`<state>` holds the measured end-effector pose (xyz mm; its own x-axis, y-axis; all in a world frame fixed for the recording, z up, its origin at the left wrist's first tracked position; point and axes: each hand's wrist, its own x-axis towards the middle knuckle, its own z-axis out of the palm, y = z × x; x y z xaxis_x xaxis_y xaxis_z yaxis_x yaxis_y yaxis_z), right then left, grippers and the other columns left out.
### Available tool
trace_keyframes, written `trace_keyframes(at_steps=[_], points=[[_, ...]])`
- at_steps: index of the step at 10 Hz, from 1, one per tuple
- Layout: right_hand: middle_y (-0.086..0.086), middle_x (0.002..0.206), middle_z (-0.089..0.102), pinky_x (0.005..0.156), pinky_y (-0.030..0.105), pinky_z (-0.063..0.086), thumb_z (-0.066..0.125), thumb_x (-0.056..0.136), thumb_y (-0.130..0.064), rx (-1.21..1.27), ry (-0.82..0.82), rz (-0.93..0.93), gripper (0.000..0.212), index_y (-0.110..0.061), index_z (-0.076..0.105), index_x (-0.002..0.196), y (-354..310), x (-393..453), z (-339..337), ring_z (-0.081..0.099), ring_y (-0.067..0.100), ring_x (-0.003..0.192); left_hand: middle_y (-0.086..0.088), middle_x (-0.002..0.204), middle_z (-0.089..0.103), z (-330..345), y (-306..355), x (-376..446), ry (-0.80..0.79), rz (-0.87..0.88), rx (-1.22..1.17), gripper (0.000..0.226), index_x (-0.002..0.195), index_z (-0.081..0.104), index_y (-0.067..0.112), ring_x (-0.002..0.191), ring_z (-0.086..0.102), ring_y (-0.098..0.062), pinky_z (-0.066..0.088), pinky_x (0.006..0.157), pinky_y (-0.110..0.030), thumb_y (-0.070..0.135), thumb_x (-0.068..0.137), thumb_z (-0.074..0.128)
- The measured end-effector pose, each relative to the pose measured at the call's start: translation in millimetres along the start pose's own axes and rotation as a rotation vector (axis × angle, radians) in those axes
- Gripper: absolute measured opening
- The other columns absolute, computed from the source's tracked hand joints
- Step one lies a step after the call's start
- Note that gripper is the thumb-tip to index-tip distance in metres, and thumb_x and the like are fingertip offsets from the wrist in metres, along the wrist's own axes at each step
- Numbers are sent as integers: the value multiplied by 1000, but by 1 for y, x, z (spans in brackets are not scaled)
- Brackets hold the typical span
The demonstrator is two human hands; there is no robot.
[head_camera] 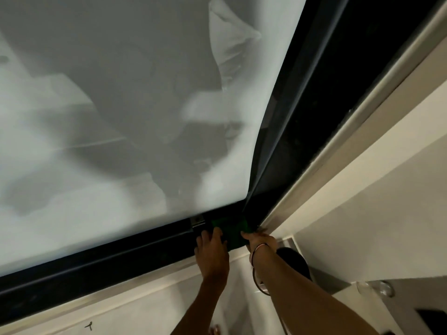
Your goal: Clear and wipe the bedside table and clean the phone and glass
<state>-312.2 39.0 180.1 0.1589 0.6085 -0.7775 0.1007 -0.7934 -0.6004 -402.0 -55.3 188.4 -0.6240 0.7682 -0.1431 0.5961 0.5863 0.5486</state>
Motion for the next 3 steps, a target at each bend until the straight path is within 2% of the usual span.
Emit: trace_keyframes(at_steps=[1, 2, 3], points=[[16, 100, 70, 69, 31, 55, 81, 74, 1, 143, -56, 46, 19, -4, 66, 85, -3, -15, -11, 64, 24, 83, -11, 110, 59, 1, -5, 3, -8, 220, 201, 54, 115, 61, 19, 99, 56, -31, 51, 78, -40, 8, 67, 82], [18, 103, 70, 67, 31, 55, 73, 80, 8, 247, -123, 91, 22, -2, 65, 97, 1, -24, -24, 64, 28, 95, -14, 126, 59, 3, -8, 3, -101, 329, 322, 83, 136, 54, 18, 112, 56, -33, 52, 88, -42, -2, 59, 81], [14, 89, 63, 70, 36, 54, 71, 83, 6, 281, -159, 136, 25, -8, 59, 101, 11, -33, -46, 60, 25, 88, -16, 155, 33, -3, 3, -2, -221, 413, 492, 74, 154, 31, 22, 140, 34, -36, 36, 109, -47, 7, 88, 61]])
